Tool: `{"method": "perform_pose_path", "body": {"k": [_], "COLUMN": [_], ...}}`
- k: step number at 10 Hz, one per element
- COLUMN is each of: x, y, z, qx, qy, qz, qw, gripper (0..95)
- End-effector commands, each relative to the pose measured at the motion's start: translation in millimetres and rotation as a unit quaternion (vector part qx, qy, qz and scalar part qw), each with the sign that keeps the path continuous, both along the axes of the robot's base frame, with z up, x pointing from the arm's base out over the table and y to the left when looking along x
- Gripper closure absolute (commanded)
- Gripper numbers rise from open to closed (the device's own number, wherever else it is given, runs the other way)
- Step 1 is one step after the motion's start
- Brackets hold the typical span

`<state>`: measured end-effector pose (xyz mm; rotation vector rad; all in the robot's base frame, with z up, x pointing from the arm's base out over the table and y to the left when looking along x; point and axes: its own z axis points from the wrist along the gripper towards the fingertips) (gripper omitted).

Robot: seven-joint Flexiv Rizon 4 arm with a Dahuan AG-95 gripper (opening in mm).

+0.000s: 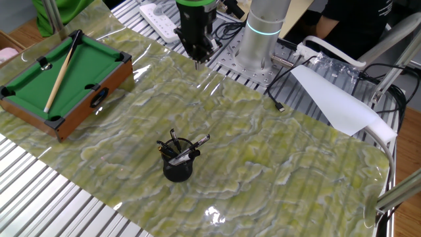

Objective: Put the pen into the pen holder

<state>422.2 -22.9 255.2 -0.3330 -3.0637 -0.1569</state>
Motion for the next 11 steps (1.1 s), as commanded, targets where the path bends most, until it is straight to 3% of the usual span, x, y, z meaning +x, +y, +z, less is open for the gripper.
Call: {"method": "perform_pose_path", "body": {"k": [1,4,11], "x": [-6.7,-16.4,-17.3], "y": [1.8,3.9,4.1], "z": [-5.7,-12.9,-13.4], "qx": [-0.001,-0.004,-0.012], "qy": [-0.01,-0.01,-0.005], "qz": [0.014,0.015,-0.018], "qw": [0.9999,0.9998,0.9997], "gripper": [95.0,95.0,95.0]}}
